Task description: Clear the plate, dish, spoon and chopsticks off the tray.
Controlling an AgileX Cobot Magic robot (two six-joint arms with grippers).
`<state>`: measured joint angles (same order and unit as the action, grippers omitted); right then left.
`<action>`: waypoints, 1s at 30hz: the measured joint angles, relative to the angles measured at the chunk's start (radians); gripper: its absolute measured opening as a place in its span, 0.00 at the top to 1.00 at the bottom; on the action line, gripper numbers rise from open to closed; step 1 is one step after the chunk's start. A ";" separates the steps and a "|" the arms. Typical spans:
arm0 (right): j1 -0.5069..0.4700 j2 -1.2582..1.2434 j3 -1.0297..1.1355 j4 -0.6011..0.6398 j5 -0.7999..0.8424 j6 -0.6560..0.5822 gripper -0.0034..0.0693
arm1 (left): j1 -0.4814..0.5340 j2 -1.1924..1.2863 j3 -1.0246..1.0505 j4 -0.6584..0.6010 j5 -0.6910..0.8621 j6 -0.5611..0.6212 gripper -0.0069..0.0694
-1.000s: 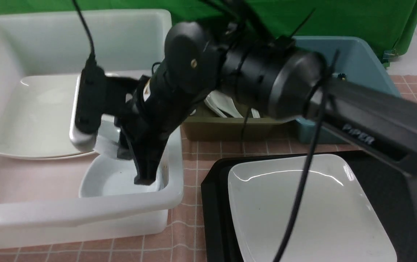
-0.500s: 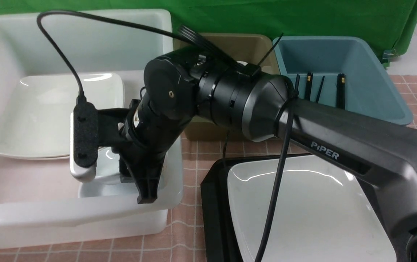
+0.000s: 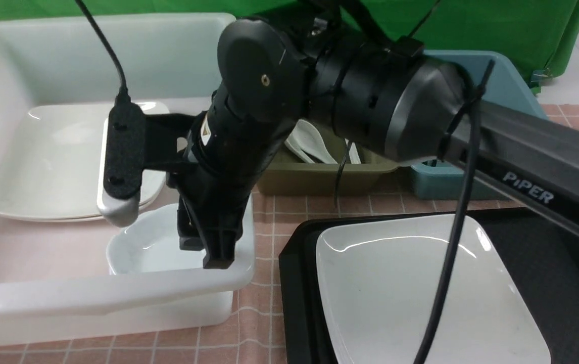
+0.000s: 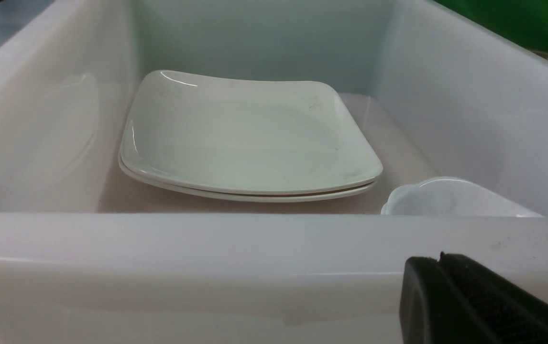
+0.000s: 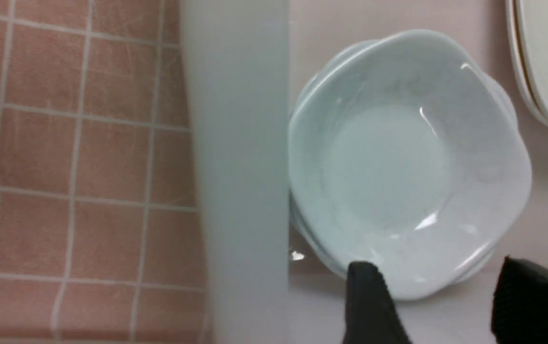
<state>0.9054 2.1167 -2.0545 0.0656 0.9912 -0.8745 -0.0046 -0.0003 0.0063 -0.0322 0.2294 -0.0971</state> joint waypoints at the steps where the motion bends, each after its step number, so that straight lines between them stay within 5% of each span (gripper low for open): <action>1: 0.000 -0.010 -0.001 0.000 0.019 0.016 0.39 | 0.000 0.000 0.000 0.000 0.000 0.000 0.90; 4: 0.000 -0.049 -0.001 0.000 0.077 0.094 0.45 | 0.000 0.000 0.000 0.000 0.000 0.000 0.90; 7: 0.000 -0.131 -0.025 -0.018 0.141 0.214 0.71 | 0.000 0.000 0.000 0.000 0.000 0.000 0.90; 11: 0.000 -0.246 -0.034 -0.066 0.142 0.318 0.91 | 0.000 0.000 0.000 0.000 0.000 0.000 0.90; 21: 0.000 -0.551 0.038 -0.269 0.142 0.651 0.91 | 0.000 0.000 0.000 0.000 0.000 -0.001 0.90; 30: 0.000 -0.957 0.508 -0.355 0.142 0.875 0.91 | 0.000 0.000 0.000 0.000 0.000 -0.001 0.90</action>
<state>0.9054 1.1593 -1.5467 -0.2892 1.1337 0.0000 -0.0046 -0.0003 0.0063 -0.0322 0.2294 -0.0979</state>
